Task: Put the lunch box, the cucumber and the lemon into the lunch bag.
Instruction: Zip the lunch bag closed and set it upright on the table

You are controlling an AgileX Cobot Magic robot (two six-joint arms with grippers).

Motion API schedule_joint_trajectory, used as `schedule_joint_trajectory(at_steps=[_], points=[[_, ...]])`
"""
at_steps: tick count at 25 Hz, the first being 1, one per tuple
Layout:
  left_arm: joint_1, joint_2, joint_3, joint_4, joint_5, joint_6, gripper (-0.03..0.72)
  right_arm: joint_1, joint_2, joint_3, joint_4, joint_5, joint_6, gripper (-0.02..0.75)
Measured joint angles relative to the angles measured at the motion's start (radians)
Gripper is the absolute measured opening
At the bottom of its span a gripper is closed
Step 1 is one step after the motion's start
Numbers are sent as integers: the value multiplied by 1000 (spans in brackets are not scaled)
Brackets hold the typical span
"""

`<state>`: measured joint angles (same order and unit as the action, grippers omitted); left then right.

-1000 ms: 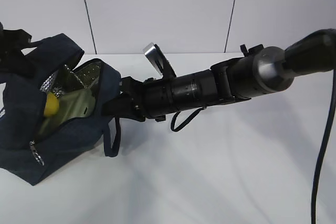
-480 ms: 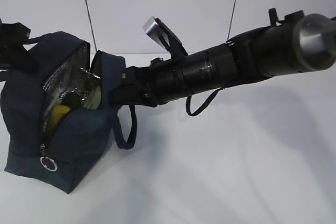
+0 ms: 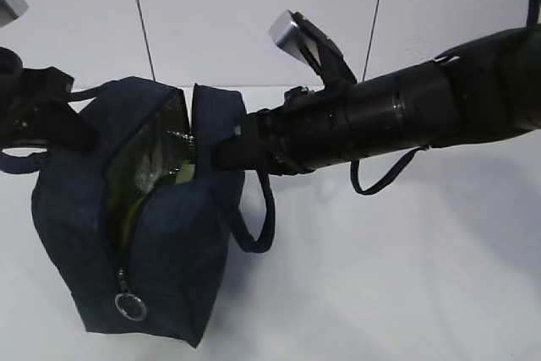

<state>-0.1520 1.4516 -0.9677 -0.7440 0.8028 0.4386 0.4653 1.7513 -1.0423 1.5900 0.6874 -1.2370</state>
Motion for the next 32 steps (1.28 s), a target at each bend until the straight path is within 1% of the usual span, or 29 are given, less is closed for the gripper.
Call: schedule_joint_trajectory(at_steps=[4,8,11,13,16,18,22,25,29,32], points=[[-61,-37,43,-44,-39,24,-3,0,-77,36,-23,-53,-6,-1],[-128,-43,72,-118,-96,51,-3,0,-121,37,-87,-65,16,-1],[-183,-43,79,-150,-111,63,-3,0,-135,37,-162,-73,67,-1],[-215,-43,83,-160,-126,67,-3,0,-149,41,-233,-78,110,-1],[-238,-43,86,-169,-151,67,-3,0,-166,42,-341,-93,186,-1],[-242,-43,87,-192,-172,67,-3,0,-178,47,-386,-104,211,-1],[-260,-43,90,-230,-221,67,-3,0,-227,100,-405,-159,223,-1],[-302,-43,92,-237,-253,67,-3,0,-252,140,-407,-183,225,-1],[-364,-32,94,-252,-297,67,-3,0,-254,149,-407,-198,225,-1],[-392,-7,94,-264,-332,67,-3,0,-254,150,-407,-221,225,-1]])
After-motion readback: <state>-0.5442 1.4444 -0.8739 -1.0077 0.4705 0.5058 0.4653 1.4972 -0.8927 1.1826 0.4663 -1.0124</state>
